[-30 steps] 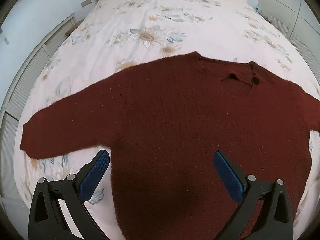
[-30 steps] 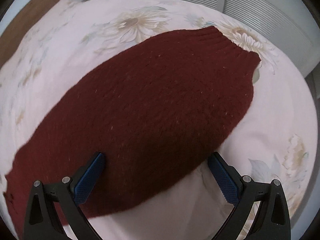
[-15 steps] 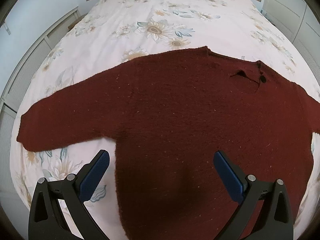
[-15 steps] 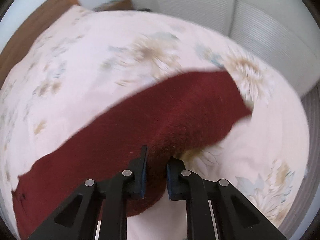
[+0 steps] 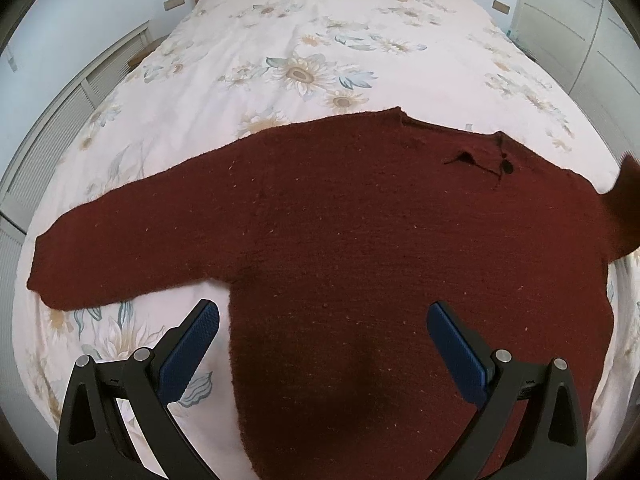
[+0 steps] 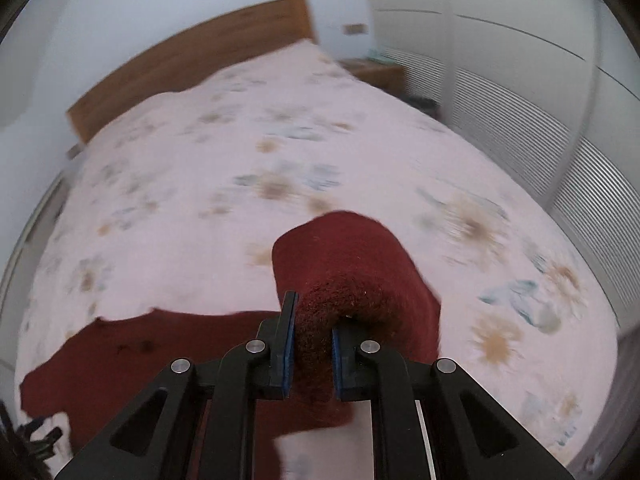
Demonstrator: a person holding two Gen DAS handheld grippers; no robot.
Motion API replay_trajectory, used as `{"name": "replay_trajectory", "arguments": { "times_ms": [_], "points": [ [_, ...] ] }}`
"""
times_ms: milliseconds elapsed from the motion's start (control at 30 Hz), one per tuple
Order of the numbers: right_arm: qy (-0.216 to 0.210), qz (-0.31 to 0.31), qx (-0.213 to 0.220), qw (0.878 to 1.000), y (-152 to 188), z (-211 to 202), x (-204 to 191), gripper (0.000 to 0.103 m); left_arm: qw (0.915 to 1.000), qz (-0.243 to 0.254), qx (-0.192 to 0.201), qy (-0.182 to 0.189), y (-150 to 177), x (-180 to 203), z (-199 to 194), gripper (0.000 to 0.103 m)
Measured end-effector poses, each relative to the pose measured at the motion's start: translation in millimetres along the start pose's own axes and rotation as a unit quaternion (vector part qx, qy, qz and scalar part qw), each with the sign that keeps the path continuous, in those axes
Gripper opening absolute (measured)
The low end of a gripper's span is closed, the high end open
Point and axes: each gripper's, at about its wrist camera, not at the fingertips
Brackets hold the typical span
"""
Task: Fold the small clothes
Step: 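Lift the sleeve with the right gripper and fold it across the sweater body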
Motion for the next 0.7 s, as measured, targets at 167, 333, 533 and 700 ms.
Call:
{"name": "replay_trajectory", "arguments": {
  "times_ms": [167, 333, 533, 700],
  "points": [
    [-0.043, -0.039, -0.007, 0.998, 1.2, 8.8, -74.2, 0.014, 1.0, -0.007, 0.002, -0.001, -1.3, -7.3, -2.0, 0.102],
    [-0.078, -0.075, -0.031, 0.994, 21.3, 34.9, -145.2, 0.014, 1.0, -0.007, 0.005, 0.003, -5.4, -14.9, -2.7, 0.102],
    [-0.08, -0.119, -0.111, 0.983, 83.5, 98.2, -197.5, 0.014, 0.9999, 0.005, -0.009, -0.011, -3.7, -21.2, 7.3, 0.102],
    [-0.069, -0.134, -0.17, 0.974, 138.3, 136.1, -209.1, 0.014, 0.9994, 0.009, -0.028, -0.017, 4.4, -24.4, 18.6, 0.102]
  ]
}}
Point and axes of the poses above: each gripper's, at about its wrist camera, not at the fingertips, and z roughly the way its jaws point, x to its right, y to its underside
